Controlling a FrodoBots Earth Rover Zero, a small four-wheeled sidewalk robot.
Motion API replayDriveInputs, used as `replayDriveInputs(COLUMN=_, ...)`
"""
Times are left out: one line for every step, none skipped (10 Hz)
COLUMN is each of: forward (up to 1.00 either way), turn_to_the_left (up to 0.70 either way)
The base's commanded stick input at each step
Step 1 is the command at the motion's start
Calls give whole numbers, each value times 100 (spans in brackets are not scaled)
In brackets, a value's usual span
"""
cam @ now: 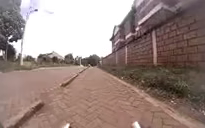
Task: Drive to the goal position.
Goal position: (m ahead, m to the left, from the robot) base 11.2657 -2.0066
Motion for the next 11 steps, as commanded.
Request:
replayDriveInputs(forward=50, turn_to_the_left=18)
replayDriveInputs(forward=50, turn_to_the_left=0)
replayDriveInputs(forward=50, turn_to_the_left=0)
replayDriveInputs(forward=50, turn_to_the_left=0)
replayDriveInputs(forward=50, turn_to_the_left=0)
replayDriveInputs(forward=50, turn_to_the_left=0)
replayDriveInputs(forward=50, turn_to_the_left=0)
replayDriveInputs(forward=50, turn_to_the_left=0)
replayDriveInputs(forward=50, turn_to_the_left=0)
replayDriveInputs(forward=50, turn_to_the_left=0)
replayDriveInputs(forward=50, turn_to_the_left=0)
